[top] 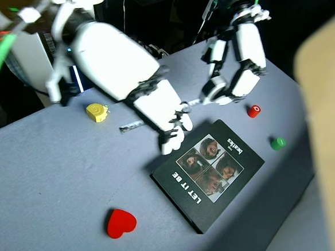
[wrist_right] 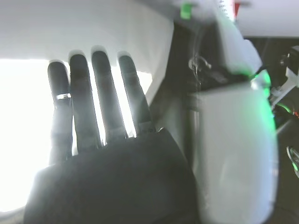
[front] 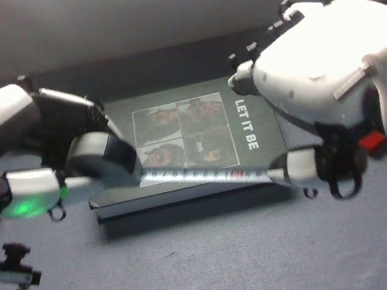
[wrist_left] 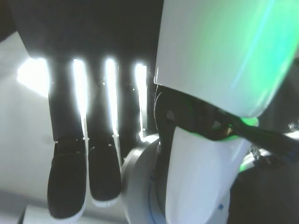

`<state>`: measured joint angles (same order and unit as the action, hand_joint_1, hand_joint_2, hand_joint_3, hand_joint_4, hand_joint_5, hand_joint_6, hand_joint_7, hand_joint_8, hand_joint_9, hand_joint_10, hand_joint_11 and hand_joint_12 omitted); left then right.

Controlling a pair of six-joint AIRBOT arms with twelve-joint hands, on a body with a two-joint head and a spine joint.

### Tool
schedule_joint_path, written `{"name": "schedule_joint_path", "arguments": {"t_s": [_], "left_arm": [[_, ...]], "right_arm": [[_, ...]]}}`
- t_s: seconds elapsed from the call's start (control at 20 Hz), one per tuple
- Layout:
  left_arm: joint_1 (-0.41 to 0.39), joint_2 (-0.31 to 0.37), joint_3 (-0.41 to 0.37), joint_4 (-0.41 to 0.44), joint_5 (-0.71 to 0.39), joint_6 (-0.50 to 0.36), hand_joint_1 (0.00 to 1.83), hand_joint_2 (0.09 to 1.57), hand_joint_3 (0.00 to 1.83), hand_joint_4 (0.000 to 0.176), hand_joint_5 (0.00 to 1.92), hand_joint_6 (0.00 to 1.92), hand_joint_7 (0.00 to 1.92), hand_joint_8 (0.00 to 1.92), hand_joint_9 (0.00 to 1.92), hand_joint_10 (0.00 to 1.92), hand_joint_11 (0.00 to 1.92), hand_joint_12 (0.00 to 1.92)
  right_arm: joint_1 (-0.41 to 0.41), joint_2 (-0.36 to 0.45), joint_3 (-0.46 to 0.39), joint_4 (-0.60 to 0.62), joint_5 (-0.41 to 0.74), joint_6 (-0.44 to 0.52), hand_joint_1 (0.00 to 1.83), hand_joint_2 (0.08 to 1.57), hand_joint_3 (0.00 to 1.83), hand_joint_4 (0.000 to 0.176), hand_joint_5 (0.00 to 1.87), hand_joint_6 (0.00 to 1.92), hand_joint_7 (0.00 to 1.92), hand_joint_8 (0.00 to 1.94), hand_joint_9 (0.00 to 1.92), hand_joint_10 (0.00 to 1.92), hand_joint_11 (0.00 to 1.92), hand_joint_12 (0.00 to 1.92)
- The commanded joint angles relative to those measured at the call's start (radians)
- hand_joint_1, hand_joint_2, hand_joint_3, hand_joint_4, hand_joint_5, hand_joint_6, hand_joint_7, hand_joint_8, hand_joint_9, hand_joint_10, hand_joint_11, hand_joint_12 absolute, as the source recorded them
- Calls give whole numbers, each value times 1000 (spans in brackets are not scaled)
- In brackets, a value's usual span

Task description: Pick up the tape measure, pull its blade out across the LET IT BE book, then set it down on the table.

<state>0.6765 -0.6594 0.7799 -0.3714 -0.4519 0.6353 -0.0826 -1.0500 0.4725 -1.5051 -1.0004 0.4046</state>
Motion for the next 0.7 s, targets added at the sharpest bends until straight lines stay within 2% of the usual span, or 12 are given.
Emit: {"name": "schedule_joint_path", "arguments": {"t_s": [0.0,0.15,0.35,0.55,0.65], "left_arm": [[-34,-9,14,-1,-59,-4,1376,1125,0,0,917,838,976,1056,887,1325,891,1220],[-94,-37,55,-8,-2,-1,1375,1129,1,0,896,869,977,1041,881,1347,890,1226],[-109,-48,112,-36,71,-2,1375,1128,0,0,902,866,972,1043,884,1348,893,1228],[-108,-70,169,-45,87,-3,1376,1127,0,0,903,863,974,1040,886,1345,886,1226],[-116,-82,191,-94,87,28,1376,1127,0,0,904,858,975,1039,887,1344,895,1232]], "right_arm": [[32,-2,7,-46,-10,-1,891,1024,0,0,586,13,689,15,614,22,250,912],[87,-32,48,59,1,-32,926,1023,1,0,673,23,754,14,700,30,310,910],[115,-81,124,127,-14,-56,949,1029,1,0,737,18,813,17,765,31,392,924],[109,-123,179,151,-22,-75,966,1042,1,0,786,10,876,15,807,25,425,930],[93,-132,190,153,-29,-75,975,1036,0,0,796,12,886,15,813,25,431,934]]}}
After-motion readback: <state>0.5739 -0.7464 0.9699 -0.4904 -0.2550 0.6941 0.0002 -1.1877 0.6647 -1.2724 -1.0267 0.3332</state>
